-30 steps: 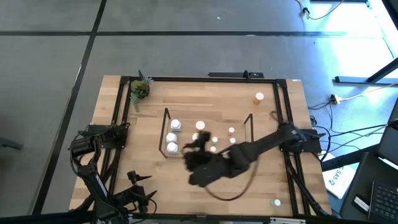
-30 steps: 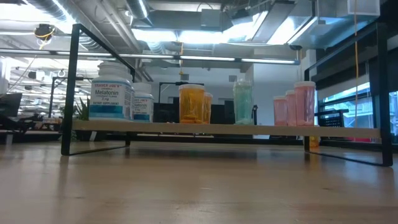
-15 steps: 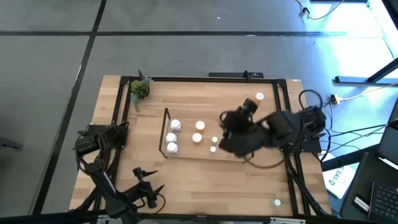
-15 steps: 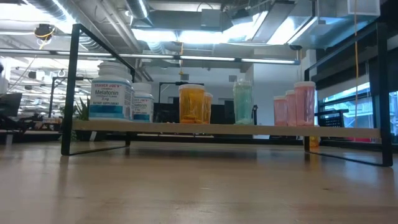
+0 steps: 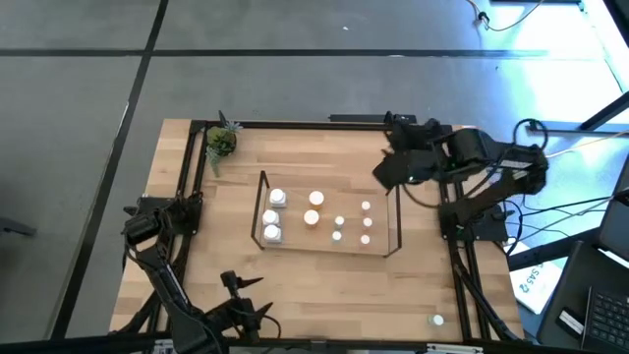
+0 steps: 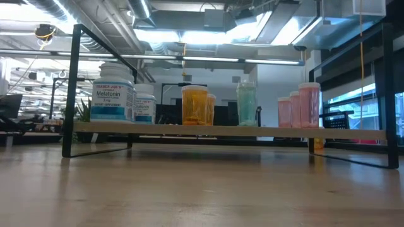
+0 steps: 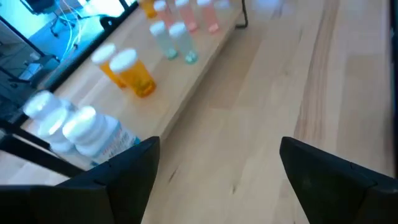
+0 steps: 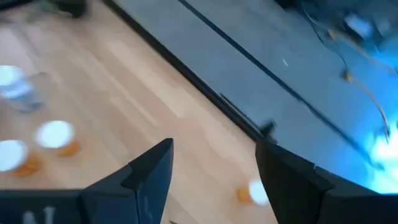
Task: Pick and place medicine bottles onto shelf by color
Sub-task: Put the orange pill bottle on the shelf aligned with the other orange pill bottle
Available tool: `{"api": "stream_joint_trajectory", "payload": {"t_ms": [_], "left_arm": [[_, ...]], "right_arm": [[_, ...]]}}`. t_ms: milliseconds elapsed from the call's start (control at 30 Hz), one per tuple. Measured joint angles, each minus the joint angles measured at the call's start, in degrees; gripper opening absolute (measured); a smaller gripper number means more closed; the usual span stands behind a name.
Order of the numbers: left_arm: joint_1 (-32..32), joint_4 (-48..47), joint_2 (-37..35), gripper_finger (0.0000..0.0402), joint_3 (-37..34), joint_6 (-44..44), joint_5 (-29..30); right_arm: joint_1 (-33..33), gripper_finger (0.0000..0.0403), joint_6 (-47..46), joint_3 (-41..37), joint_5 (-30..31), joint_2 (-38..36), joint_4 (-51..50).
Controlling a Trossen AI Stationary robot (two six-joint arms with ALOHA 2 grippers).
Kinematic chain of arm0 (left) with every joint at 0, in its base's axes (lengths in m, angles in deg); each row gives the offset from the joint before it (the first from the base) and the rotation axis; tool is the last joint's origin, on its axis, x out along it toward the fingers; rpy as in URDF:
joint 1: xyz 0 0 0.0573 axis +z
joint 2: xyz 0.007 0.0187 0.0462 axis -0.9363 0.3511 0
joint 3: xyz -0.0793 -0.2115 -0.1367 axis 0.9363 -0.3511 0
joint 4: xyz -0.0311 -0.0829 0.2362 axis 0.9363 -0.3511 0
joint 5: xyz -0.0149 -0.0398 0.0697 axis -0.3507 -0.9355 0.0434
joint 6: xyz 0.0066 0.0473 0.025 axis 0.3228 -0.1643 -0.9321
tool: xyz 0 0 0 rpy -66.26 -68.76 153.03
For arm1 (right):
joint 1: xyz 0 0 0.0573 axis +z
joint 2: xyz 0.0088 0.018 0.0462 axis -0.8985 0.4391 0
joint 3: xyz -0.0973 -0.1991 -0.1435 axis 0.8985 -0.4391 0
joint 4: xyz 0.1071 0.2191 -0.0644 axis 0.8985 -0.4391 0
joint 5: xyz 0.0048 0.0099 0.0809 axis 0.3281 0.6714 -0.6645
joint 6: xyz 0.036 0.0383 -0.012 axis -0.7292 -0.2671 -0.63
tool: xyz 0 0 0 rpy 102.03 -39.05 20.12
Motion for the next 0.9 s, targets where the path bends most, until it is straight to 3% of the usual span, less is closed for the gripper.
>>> {"api": "stream_joint_trajectory", "payload": {"t_ms": [167, 367, 500, 733, 900], "left_arm": [[0.0, -4.6, 0.0, 0.0326, 4.4, 0.0, 3.0], [0.7, -7.6, 0.0, 0.0326, 9.0, -0.1, 5.4], [1.5, -7.6, 0.0, 0.0326, 10.1, -2.8, 5.4], [3.4, -7.6, 0.0, 0.0326, 10.1, -3.1, 4.5], [3.9, -7.5, 0.0, 0.0326, 10.1, -4.3, 2.4]], "right_arm": [[-2.1, 0.0229, -11.6, -14.5, -0.2, -8.2, 0.1], [-5.6, 0.0229, -18.9, -24.4, -1.4, -13.2, 0.0], [-10.0, 0.0229, -19.2, -29.1, -3.4, -14.1, 0.8], [-21.3, 0.0229, -15.4, -34.0, -16.3, -13.8, 7.9], [-28.3, 0.0229, -10.9, -35.9, -20.6, -13.8, 9.2]]}}
